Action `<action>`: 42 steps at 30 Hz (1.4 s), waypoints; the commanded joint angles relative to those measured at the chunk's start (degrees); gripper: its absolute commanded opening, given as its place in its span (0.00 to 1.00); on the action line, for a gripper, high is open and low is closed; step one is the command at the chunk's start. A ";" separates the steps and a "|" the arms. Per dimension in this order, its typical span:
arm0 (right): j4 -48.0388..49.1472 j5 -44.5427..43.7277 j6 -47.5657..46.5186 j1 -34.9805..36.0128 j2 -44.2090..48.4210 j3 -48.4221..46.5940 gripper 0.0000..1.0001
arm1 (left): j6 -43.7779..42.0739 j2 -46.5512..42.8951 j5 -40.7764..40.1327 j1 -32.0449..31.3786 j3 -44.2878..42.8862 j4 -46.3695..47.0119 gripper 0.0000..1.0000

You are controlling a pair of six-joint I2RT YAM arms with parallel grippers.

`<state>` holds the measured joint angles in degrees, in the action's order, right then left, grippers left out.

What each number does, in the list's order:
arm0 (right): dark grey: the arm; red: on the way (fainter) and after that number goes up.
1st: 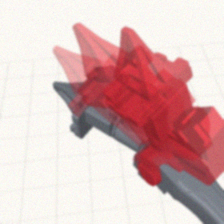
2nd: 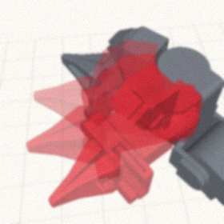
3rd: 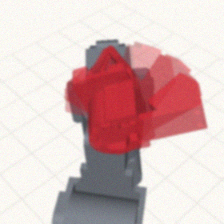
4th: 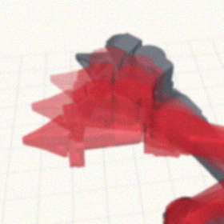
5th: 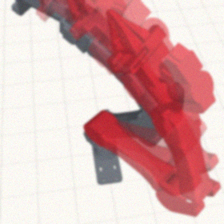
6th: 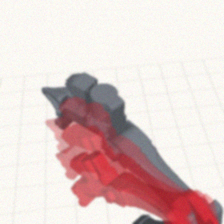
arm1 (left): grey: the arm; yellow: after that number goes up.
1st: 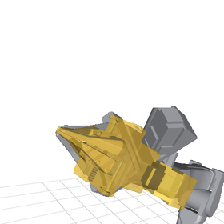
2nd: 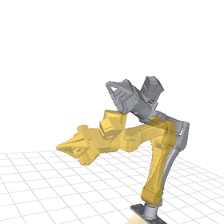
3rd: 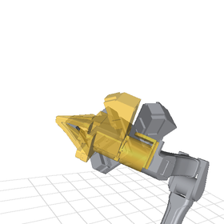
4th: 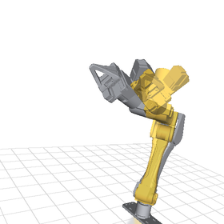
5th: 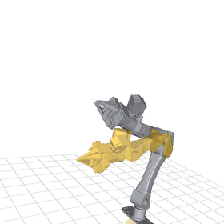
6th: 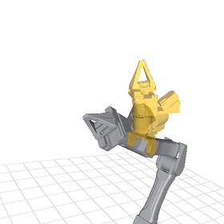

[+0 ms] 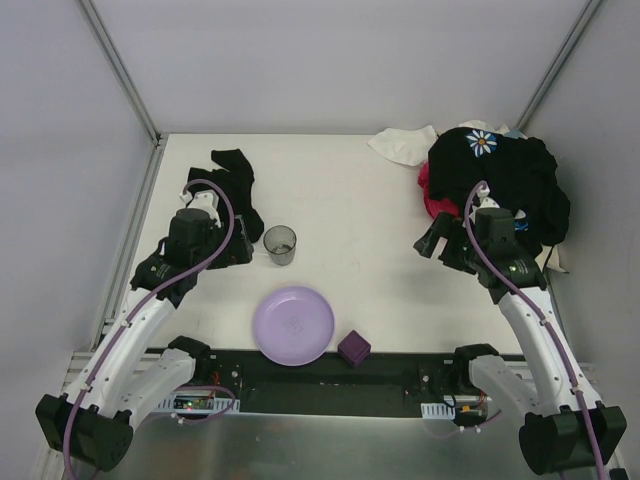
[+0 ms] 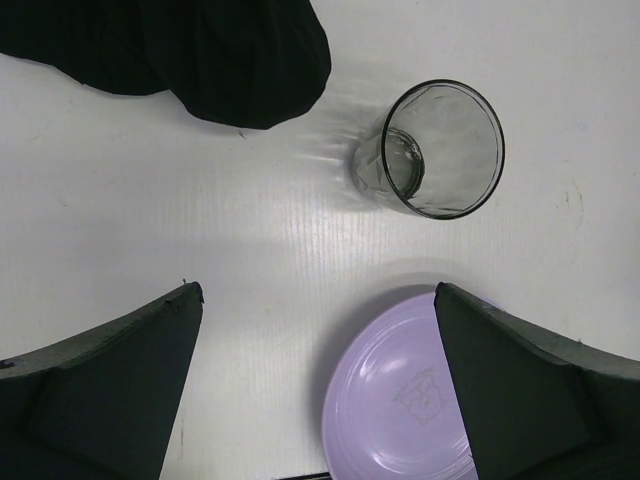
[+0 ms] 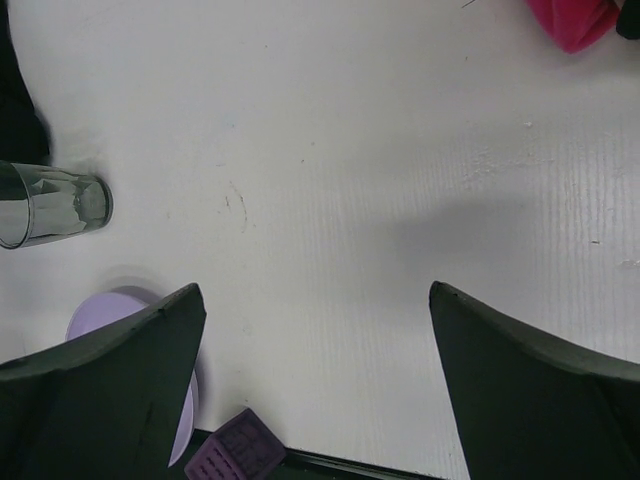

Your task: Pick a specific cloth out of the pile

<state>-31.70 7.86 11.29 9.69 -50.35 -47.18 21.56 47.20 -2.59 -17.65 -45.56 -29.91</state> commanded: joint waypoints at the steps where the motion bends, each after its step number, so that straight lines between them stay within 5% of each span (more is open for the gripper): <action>1: -0.82 -1.61 -1.35 0.42 1.39 -0.02 0.96 | 1.20 -1.23 -1.63 -0.19 -0.58 0.20 0.99; 21: 7.09 -6.45 -6.72 0.41 -3.35 -5.47 0.96 | -5.56 6.41 -10.24 -0.19 -8.49 7.14 0.99; 42: 41.80 -11.90 -19.64 0.33 1.65 5.95 0.96 | -11.02 3.25 -11.11 -0.11 -2.96 27.88 0.99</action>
